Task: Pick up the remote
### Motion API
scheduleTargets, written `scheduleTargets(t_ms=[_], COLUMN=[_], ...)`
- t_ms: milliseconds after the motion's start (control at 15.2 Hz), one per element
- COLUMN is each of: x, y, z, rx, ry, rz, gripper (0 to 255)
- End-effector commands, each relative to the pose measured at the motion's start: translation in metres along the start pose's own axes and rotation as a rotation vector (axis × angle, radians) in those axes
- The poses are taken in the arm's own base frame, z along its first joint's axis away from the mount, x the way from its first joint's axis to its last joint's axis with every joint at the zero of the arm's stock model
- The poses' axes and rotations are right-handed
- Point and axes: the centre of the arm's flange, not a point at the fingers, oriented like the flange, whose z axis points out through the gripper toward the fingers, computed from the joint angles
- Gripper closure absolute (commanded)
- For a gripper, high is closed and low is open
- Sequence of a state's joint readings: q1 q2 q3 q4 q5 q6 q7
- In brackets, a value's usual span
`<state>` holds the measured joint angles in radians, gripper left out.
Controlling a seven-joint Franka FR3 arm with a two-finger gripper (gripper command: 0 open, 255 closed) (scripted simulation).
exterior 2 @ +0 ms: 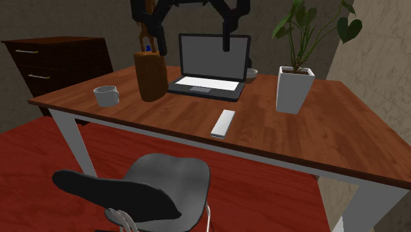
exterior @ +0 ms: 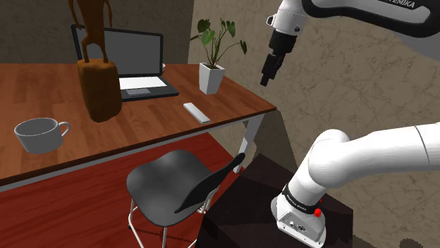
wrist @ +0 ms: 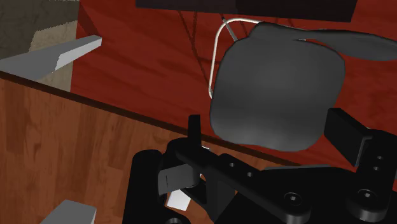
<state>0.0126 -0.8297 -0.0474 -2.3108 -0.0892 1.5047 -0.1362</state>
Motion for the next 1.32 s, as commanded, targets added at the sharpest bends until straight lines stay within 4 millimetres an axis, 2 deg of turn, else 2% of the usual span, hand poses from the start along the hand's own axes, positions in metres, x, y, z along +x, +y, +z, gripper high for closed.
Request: scheduleTargets(t_ms=[0, 1254], x=[0.000, 0.187], y=[0.000, 0.045], z=[0.000, 0.163], rx=[0.000, 0.019], ry=[0.000, -0.007], rz=[0.000, 0.099], gripper=[0, 0])
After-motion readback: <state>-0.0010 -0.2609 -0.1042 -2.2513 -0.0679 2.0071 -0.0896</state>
